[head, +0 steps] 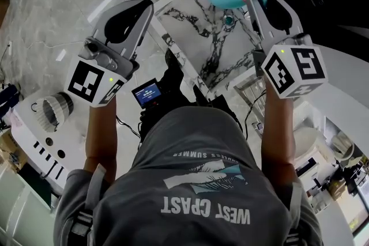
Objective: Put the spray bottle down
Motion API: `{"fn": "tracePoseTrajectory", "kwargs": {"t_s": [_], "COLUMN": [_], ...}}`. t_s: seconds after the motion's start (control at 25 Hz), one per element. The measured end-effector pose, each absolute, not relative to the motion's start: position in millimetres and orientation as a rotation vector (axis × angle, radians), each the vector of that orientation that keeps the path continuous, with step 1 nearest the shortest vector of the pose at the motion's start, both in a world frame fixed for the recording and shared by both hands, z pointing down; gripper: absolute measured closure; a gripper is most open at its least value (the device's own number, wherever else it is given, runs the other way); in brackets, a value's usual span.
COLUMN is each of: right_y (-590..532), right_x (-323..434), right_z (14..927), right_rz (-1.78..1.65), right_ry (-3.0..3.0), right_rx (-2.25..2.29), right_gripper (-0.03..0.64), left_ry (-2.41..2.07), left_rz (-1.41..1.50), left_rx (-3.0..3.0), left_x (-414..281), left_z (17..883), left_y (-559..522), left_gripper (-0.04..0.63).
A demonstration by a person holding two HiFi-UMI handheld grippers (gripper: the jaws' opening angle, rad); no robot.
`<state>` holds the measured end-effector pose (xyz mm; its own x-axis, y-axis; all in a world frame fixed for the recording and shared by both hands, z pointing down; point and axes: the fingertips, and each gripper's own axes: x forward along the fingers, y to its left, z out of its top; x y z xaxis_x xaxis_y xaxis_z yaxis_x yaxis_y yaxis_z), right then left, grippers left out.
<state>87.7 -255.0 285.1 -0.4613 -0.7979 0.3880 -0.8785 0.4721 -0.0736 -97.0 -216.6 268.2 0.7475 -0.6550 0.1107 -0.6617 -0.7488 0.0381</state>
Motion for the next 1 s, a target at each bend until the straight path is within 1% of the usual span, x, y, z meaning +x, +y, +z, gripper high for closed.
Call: {"fn": "tracePoseTrajectory", "kwargs": {"t_s": [1.0], "right_y": [-315], "right_x": [63], "right_z": [342], "right_rz": [0.400], "right_ry": [-2.316], "right_rx": [1.438], "right_gripper": [0.528], "left_ry": [-1.086], "left_rz": [0.139], "left_rx": [2.812], "left_x": [-122], "left_z": [304], "left_y": [-265], "left_gripper": [0.592]}}
